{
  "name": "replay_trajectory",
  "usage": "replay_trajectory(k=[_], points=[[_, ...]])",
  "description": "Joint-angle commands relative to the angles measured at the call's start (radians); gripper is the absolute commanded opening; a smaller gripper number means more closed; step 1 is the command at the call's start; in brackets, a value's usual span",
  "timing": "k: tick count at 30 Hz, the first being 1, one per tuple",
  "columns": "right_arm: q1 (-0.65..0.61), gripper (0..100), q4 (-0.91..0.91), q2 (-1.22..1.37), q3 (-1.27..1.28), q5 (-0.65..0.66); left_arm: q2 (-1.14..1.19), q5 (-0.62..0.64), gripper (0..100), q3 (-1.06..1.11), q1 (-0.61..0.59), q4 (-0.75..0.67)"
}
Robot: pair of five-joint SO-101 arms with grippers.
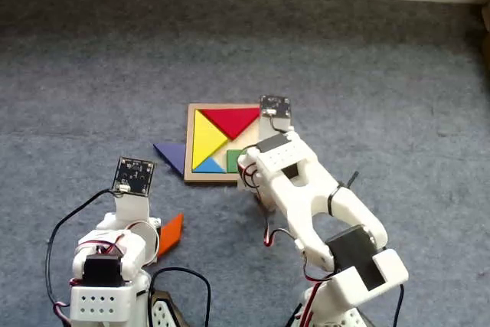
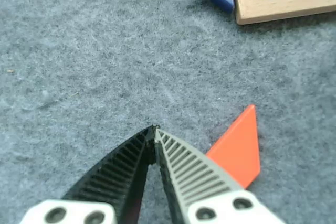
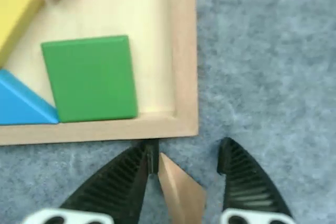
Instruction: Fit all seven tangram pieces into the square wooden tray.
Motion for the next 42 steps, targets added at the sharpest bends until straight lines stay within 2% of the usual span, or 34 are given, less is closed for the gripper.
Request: replay_trajectory(k=[1,4,8,12,16,20,25,34,39,42], points=[[0.001,13.2,-0.013,-0.005,-0.036,-0.003,-0.041,-0.005,1,0.019,-0.01,0.006],[0.005,13.2,-0.01,-0.007,-0.038,0.015,-0.041,-0.005,1,0.019,-0.01,0.006],[0.001,13.2,0.084,-0.016,-0.113,0.118,-0.041,-0.005,1,0.019,-0.01,0.006],[-0.001,13.2,0.219,-0.05,-0.214,0.124,-0.041,-0.005,1,0.019,-0.01,0.006],[-0.047,13.2,0.268,-0.058,-0.266,0.124,-0.041,-0.005,1,0.019,-0.01,0.006],[-0.081,13.7,0.278,-0.021,-0.22,0.124,-0.041,-0.005,1,0.019,-0.01,0.006],[-0.077,21.3,0.277,0.067,-0.17,0.123,-0.041,-0.005,1,0.019,-0.01,0.006],[-0.076,21.1,0.334,0.093,-0.124,0.123,-0.041,-0.005,1,0.019,-0.01,0.006],[-0.076,10.3,0.354,0.093,-0.124,0.135,-0.041,-0.005,1,0.019,-0.01,0.006],[-0.076,4.6,0.354,0.093,-0.125,0.212,-0.041,-0.005,1,0.019,-0.01,0.006]])
